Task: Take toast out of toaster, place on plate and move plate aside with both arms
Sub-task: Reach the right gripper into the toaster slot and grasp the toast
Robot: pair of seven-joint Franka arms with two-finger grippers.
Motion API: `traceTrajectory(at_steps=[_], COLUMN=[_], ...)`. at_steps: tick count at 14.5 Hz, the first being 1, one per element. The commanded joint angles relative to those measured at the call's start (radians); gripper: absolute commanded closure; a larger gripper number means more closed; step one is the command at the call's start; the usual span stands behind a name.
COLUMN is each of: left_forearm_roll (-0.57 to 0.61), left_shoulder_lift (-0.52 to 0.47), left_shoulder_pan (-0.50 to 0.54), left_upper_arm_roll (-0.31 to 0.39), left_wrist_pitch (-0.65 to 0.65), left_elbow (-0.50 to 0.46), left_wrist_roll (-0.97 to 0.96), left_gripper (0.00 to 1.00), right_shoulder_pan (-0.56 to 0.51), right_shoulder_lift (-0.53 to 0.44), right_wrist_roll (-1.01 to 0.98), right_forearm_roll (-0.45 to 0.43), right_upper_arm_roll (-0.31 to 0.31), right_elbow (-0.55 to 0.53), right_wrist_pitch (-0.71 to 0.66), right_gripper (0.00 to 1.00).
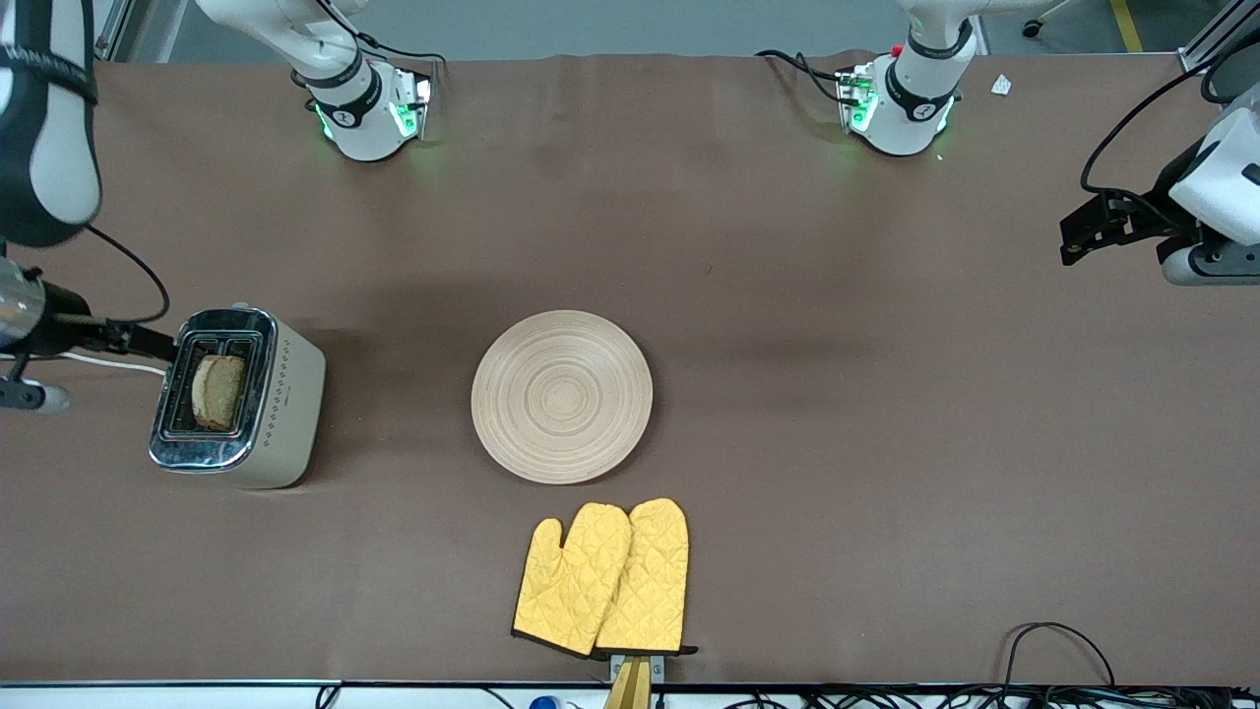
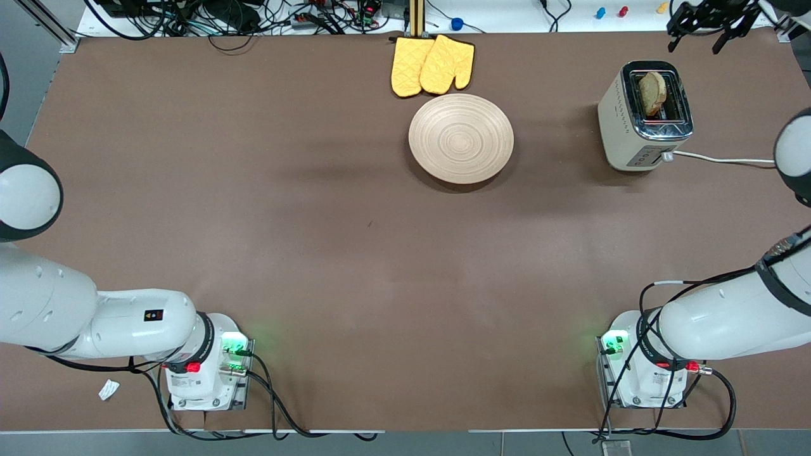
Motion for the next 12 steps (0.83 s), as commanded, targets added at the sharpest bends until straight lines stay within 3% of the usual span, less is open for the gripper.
traceTrajectory(at_steps=[1, 5, 8, 10, 12], left_forearm_roll=[0.005, -0.050, -0.048, -0.050, -0.051], left_shoulder_lift=[0.017, 0.017, 0.028, 0.040, 0.057], left_shoulder_pan=[-0.003, 0.008, 0.000, -0.003, -0.005], left_upper_arm_roll=[-0.001, 0.000, 0.000, 0.000, -0.001], left_wrist_pitch=[-0.003, 0.020, 0.031, 0.037, 0.040], left_elbow=[0.020, 0.018, 0.015, 0.014, 0.015], left_wrist_roll=[0.014, 0.016, 0.013, 0.011, 0.010], left_gripper=[0.00, 0.00, 0.00, 0.00, 0.00], right_shoulder_pan=[-0.021, -0.021, -0.022, -0.024, -0.024], right_shoulder_lift=[0.073, 0.137, 0.151, 0.161, 0.162], right_wrist_roll=[-0.009, -0.009, -0.009, -0.027, -0.033], right_forearm_roll=[0.015, 0.019, 0.019, 0.019, 0.019], right_upper_arm_roll=[0.014, 0.016, 0.016, 0.016, 0.016], right_elbow=[-0.002, -0.007, -0.022, -0.024, -0.022], right_wrist_pitch=[0.060, 0.106, 0.137, 0.143, 0.139], right_gripper=[0.00, 0.00, 0.09, 0.21, 0.43])
